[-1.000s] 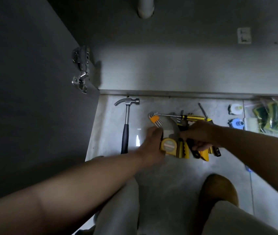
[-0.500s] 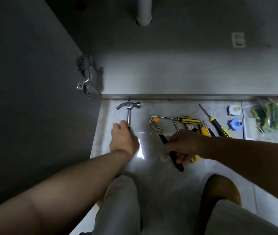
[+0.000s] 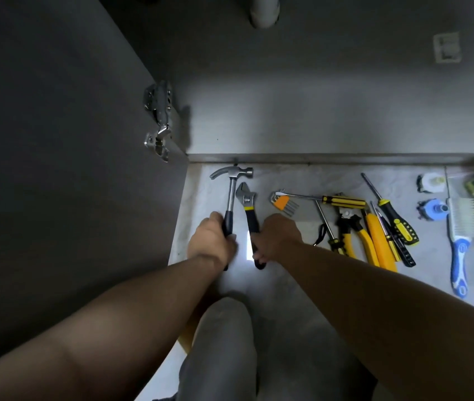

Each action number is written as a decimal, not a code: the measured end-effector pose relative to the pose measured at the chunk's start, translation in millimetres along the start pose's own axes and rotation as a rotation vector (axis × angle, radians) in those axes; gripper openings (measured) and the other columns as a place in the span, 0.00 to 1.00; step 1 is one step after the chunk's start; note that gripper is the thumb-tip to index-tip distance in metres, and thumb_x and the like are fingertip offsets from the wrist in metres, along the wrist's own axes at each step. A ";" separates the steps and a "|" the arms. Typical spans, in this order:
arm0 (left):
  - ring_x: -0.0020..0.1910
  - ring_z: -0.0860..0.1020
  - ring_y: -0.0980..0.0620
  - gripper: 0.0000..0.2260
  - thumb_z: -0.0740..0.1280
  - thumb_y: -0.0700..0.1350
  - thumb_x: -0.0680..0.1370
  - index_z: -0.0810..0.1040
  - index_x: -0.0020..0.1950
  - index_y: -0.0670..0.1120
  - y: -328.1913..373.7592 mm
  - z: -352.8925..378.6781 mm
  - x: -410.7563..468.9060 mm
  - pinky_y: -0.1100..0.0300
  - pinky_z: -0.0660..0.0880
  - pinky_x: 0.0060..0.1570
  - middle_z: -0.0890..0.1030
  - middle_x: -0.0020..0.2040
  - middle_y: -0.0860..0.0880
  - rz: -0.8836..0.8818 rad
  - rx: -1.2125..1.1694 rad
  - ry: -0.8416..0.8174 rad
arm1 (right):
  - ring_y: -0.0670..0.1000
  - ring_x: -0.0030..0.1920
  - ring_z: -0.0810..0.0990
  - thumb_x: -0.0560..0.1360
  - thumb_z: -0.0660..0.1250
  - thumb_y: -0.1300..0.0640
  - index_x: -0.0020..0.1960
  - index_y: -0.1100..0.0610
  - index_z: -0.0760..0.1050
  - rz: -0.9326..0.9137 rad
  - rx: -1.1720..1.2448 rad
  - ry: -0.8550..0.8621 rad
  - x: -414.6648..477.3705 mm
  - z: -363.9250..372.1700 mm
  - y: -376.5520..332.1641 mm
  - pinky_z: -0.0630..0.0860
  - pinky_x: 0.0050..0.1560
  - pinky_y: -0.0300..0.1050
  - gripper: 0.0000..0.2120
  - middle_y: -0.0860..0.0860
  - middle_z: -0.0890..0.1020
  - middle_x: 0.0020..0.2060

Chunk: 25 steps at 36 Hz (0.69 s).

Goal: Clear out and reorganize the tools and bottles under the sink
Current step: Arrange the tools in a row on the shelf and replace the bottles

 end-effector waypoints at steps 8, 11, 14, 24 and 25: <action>0.49 0.77 0.44 0.11 0.72 0.49 0.76 0.72 0.50 0.47 -7.1 -5.2 3.2 0.58 0.70 0.45 0.79 0.48 0.47 -0.060 -0.089 0.019 | 0.60 0.51 0.86 0.75 0.66 0.67 0.53 0.67 0.78 0.042 0.180 -0.106 13.5 9.2 6.9 0.83 0.54 0.55 0.07 0.64 0.85 0.50; 0.46 0.77 0.46 0.11 0.72 0.50 0.76 0.72 0.49 0.48 -9.3 -4.4 3.8 0.59 0.69 0.44 0.79 0.46 0.48 -0.082 -0.101 0.018 | 0.61 0.54 0.85 0.76 0.65 0.68 0.58 0.70 0.77 0.049 0.266 -0.154 9.5 16.2 12.7 0.82 0.57 0.56 0.11 0.65 0.84 0.52; 0.44 0.74 0.48 0.10 0.71 0.51 0.76 0.71 0.48 0.50 -7.5 -4.2 3.5 0.59 0.69 0.44 0.78 0.45 0.50 -0.074 -0.085 0.020 | 0.62 0.57 0.83 0.77 0.65 0.69 0.60 0.70 0.76 0.047 0.374 -0.190 4.8 20.2 16.0 0.81 0.59 0.56 0.13 0.66 0.82 0.55; 0.56 0.74 0.40 0.13 0.67 0.50 0.79 0.69 0.59 0.46 19.3 -14.3 -11.8 0.47 0.74 0.53 0.73 0.57 0.44 0.069 0.079 0.109 | 0.63 0.46 0.78 0.83 0.53 0.69 0.63 0.66 0.71 -0.014 0.597 -0.319 -14.3 17.0 7.4 0.76 0.43 0.46 0.12 0.61 0.73 0.38; 0.56 0.73 0.41 0.15 0.66 0.51 0.78 0.69 0.60 0.46 28.2 -16.6 -15.9 0.47 0.74 0.52 0.73 0.57 0.44 0.151 0.146 0.142 | 0.58 0.38 0.78 0.82 0.57 0.69 0.57 0.63 0.73 -0.037 0.515 -0.312 -15.4 13.1 8.2 0.75 0.36 0.42 0.08 0.59 0.74 0.37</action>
Point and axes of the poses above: each hand's wrist, its own x-axis towards the middle knuckle, its own z-axis out of the palm, y = z × x, the point moved 7 cm from there along x, towards the middle knuckle
